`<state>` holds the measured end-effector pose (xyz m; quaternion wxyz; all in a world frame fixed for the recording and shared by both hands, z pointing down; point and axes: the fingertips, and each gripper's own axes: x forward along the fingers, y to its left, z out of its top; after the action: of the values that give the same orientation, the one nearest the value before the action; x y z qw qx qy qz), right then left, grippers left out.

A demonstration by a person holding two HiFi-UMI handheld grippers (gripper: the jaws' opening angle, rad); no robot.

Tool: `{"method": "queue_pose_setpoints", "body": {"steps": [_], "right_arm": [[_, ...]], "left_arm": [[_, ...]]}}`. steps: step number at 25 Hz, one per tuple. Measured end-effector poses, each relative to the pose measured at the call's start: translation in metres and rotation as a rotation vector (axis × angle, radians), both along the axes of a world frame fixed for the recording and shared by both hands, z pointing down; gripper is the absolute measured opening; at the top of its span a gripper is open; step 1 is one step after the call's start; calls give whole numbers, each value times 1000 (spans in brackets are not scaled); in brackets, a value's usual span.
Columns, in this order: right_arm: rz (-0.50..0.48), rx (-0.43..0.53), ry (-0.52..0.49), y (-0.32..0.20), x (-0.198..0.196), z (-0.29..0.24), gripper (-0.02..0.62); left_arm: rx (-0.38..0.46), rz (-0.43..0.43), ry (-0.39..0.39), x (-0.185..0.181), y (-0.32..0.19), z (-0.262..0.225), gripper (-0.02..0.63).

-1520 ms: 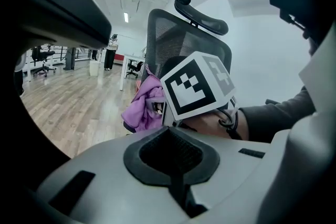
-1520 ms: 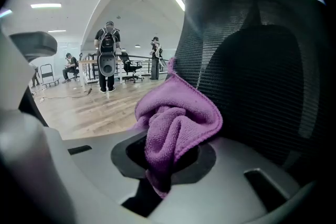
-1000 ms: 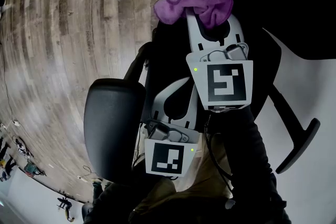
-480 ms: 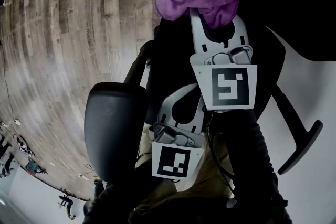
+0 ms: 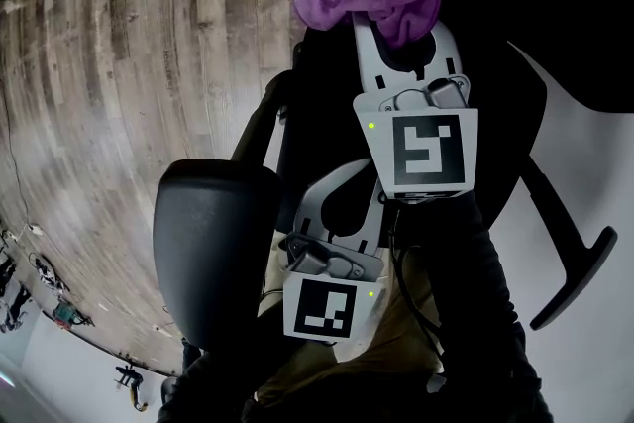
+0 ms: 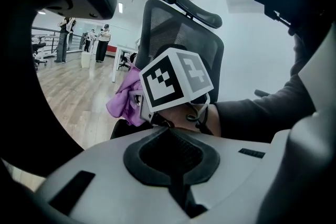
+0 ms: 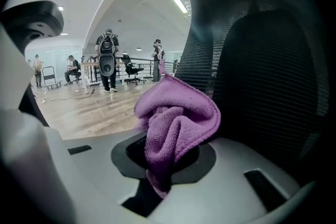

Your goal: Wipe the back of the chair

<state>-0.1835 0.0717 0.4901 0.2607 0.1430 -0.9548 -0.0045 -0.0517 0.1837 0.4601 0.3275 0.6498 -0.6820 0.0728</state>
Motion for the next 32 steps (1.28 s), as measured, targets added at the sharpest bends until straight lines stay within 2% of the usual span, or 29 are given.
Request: {"method": "queue_pose_setpoints", "body": {"steps": [7,13,32], "right_arm": [[32,-61,0,-1,2,10,63],[25,-69,3,-7,12,9,63],[99,-88,-9,-52,67,13,63]], "left_arm": [[-10,13,8,7,0,3,0],[-14,27,-4,16,-5,2,0],[-30,82,-36,51,-38,5,0]]}}
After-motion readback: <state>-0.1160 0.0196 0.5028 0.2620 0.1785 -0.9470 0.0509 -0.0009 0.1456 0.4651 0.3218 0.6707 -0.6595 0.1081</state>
